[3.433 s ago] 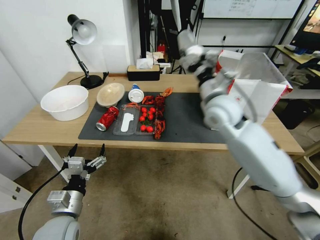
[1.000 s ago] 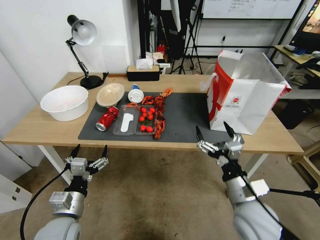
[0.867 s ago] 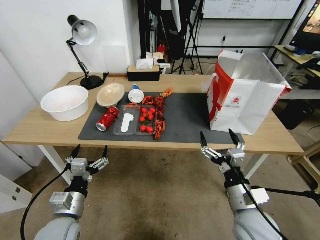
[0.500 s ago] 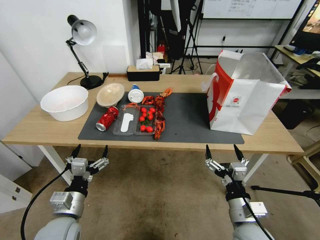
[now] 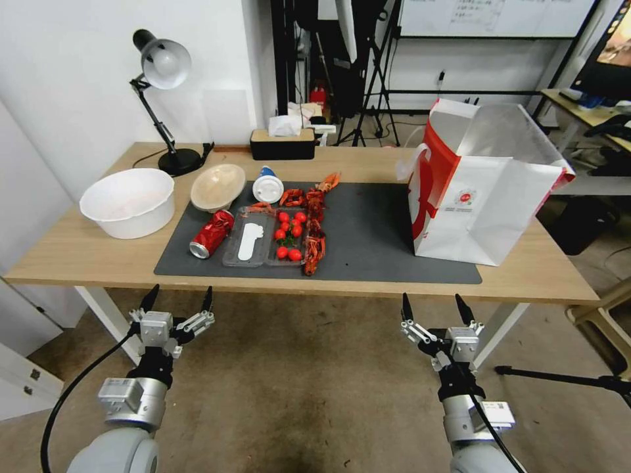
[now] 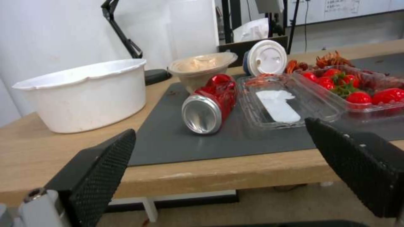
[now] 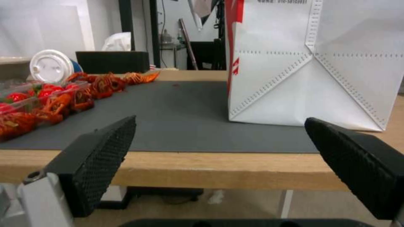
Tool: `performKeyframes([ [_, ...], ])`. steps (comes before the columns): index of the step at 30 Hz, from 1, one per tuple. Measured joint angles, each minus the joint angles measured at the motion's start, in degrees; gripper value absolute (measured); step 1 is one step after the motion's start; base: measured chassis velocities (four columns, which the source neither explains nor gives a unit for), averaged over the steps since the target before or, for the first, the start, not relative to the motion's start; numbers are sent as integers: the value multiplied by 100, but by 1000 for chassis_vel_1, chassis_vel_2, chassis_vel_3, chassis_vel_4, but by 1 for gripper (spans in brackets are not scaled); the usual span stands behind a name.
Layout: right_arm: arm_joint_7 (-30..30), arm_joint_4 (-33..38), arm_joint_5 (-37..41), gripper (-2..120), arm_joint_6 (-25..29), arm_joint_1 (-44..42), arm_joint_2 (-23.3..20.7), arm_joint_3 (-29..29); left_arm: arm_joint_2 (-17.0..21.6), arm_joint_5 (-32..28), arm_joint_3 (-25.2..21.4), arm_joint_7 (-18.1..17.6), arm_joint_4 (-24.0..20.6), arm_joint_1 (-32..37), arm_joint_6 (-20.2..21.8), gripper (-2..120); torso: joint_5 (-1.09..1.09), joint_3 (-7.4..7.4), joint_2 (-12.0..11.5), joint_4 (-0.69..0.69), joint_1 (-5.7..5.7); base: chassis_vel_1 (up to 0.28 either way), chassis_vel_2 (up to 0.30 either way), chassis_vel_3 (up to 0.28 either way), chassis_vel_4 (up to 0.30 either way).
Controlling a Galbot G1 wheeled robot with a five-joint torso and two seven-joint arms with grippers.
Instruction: Pick up the trash from the table and place it into the takeout bag.
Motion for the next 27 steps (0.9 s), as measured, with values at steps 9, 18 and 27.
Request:
performKeyframes([
  [9,41,7,-32,100,0,-14,88,12,180,-4,87,1,147,-211,38,100,-1,0,0,0,0,0,0,0,0],
  [18,75,74,-148,100,-73,32,203,14,892,-629,173,-11,571,-877,409,100,-1,0,0,-1,0,0,0,0,0],
  [27,106,140,-204,100,-249,144,260,-43,1648,-1413,339,-17,1325,-1862,648,100,-1,0,0,-1,1,0,0,0,0],
])
